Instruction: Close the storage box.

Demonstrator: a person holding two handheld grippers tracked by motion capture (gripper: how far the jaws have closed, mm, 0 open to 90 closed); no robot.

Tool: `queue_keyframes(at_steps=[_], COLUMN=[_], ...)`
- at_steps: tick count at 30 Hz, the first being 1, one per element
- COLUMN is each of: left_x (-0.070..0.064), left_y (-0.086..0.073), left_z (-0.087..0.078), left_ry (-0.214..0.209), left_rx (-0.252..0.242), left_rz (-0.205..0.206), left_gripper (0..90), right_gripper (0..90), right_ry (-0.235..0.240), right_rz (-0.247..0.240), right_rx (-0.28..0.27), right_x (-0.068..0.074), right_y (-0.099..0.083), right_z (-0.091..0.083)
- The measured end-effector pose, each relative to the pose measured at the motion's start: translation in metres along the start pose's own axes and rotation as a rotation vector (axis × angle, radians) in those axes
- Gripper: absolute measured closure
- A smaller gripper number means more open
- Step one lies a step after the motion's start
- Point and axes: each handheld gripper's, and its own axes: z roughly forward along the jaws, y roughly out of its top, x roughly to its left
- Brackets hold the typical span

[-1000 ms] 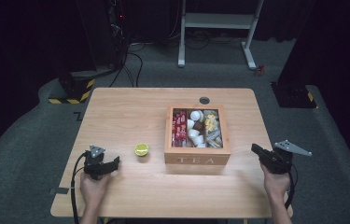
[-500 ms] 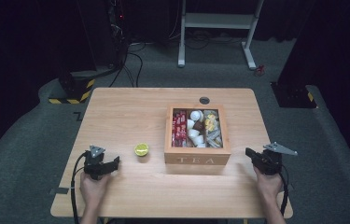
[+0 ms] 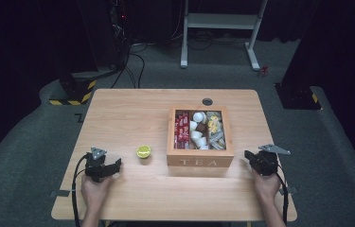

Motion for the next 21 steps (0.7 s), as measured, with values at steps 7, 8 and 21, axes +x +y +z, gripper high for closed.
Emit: queue_keyframes(at_steps=[7, 8, 21], left_x=[0.000, 0.000, 0.000], left_y=[0.000, 0.000, 0.000], left_z=[0.000, 0.000, 0.000], left_ry=[0.000, 0.000, 0.000], left_rx=[0.001, 0.001, 0.001], left_rz=[0.001, 0.001, 0.001], left_gripper=[22.5, 22.5, 22.5], right_gripper=[88.0, 88.0, 85.4], right_ry=[-0.018, -0.017, -0.045], right_rz=[-0.025, -0.021, -0.063], right_rx=[0.031, 0.031, 0.060], right_x=[0.002, 0.002, 0.006], right_y=[-0.003, -0.003, -0.002], right_z=[0.012, 0.013, 0.017])
